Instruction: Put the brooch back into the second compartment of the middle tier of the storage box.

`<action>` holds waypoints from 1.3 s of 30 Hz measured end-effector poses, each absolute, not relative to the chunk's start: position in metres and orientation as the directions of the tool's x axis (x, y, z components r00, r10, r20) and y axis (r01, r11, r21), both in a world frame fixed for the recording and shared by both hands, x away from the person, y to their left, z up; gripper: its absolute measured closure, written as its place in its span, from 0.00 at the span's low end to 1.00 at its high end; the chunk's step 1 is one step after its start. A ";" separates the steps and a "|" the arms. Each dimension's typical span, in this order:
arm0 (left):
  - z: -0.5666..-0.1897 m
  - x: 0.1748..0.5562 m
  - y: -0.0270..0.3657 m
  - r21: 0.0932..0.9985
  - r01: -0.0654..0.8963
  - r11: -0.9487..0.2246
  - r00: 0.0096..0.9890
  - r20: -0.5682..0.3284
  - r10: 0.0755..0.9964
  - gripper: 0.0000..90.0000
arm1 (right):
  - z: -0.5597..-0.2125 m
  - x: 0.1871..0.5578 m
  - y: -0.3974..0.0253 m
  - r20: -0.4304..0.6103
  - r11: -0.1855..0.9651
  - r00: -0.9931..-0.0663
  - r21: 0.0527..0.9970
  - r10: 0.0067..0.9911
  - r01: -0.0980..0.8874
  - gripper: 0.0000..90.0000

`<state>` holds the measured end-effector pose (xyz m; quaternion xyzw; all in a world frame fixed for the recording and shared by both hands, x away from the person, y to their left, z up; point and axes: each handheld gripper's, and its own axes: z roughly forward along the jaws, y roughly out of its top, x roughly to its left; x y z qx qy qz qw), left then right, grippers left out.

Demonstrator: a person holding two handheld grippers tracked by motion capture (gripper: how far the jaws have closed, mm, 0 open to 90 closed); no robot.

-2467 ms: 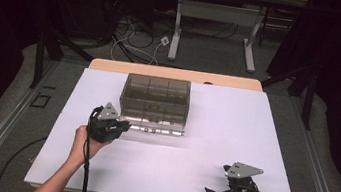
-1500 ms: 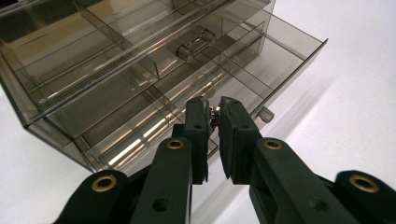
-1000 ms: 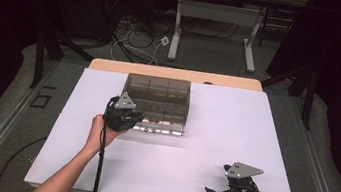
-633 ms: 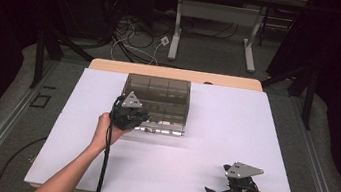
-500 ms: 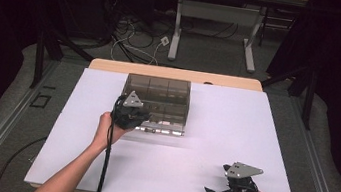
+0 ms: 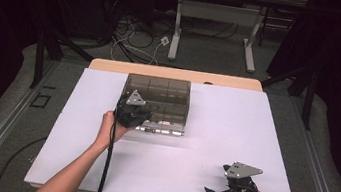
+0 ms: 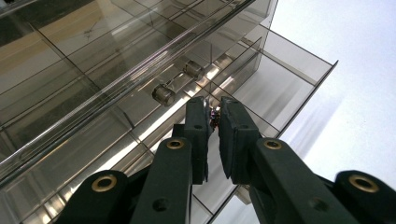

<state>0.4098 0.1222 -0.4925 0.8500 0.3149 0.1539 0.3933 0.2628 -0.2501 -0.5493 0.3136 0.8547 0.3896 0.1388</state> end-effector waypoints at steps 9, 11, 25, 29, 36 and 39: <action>-0.495 0.414 0.120 0.776 0.410 -0.479 0.744 0.018 0.668 0.90 | -0.549 0.263 -0.250 0.005 0.500 -0.765 0.754 0.644 0.426 0.00; -0.496 0.414 0.120 0.780 0.407 -0.475 0.740 0.023 0.672 0.90 | -0.550 0.263 -0.250 0.007 0.494 -0.764 0.758 0.645 0.425 0.00; -0.503 0.415 0.117 0.776 0.410 -0.478 0.740 0.023 0.673 0.90 | -0.549 0.263 -0.251 0.009 0.502 -0.769 0.753 0.639 0.425 0.00; -0.507 0.416 0.116 0.770 0.420 -0.481 0.738 0.018 0.674 0.90 | -0.548 0.263 -0.251 0.009 0.499 -0.771 0.757 0.637 0.422 0.00; -0.509 0.416 0.115 0.774 0.418 -0.475 0.735 0.019 0.678 0.90 | -0.548 0.262 -0.250 0.004 0.503 -0.772 0.756 0.636 0.419 0.00; -0.510 0.416 0.115 0.772 0.419 -0.479 0.735 0.021 0.677 0.90 | -0.548 0.262 -0.250 0.005 0.505 -0.773 0.754 0.634 0.420 0.00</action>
